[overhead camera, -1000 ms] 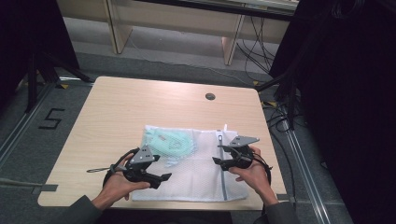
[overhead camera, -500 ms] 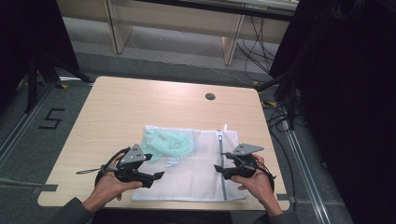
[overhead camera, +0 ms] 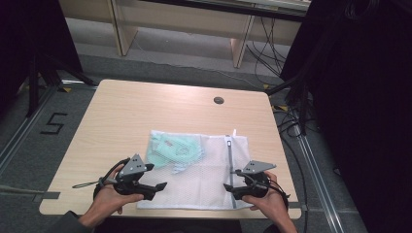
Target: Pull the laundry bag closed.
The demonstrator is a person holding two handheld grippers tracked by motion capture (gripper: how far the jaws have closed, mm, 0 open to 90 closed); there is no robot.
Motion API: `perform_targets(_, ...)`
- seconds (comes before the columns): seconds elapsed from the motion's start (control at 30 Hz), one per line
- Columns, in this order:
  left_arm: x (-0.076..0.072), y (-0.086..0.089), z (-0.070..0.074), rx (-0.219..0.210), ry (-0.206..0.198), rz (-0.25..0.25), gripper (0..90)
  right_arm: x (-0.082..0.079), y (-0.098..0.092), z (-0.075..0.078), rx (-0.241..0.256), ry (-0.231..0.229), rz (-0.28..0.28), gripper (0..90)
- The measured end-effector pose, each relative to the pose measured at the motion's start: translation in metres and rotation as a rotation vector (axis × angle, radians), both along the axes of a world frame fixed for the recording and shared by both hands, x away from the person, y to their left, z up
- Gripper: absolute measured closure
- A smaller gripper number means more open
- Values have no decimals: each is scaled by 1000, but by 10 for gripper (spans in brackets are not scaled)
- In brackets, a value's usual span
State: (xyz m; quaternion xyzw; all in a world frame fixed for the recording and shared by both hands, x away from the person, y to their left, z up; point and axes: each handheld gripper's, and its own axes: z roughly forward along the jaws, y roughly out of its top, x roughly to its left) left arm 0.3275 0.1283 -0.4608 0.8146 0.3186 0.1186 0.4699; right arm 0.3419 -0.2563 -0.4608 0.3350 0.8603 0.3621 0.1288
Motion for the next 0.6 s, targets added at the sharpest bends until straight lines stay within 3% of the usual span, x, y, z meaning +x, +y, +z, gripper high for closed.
perform_targets(0.07,0,0,-1,17,-5,4,216,-1,-1,0,-4,-6,6,299)
perform_targets(0.1,0,-1,-1,15,7,2,216,-3,0,-1,17,-1,-6,296)
perform_targets(0.13,0,-2,-2,6,16,11,216,-3,-3,0,-8,1,8,293)
perform_targets(0.2,1,-1,-1,-2,-6,0,217,-3,-3,-1,-7,-1,-2,286)
perform_targets(0.27,1,-1,-1,-5,-6,8,218,-3,-2,-4,7,-13,-12,285)
perform_targets(0.33,1,0,-1,1,0,9,218,-5,0,-4,14,5,-27,283)
perform_targets(0.47,1,0,-1,2,3,10,218,-4,-1,-4,5,-5,-18,283)
perform_targets(0.5,1,0,0,9,6,8,218,-3,-3,-3,-24,-10,3,282)
perform_targets(0.6,3,1,0,4,7,7,218,-4,-3,-2,-20,-3,-3,282)
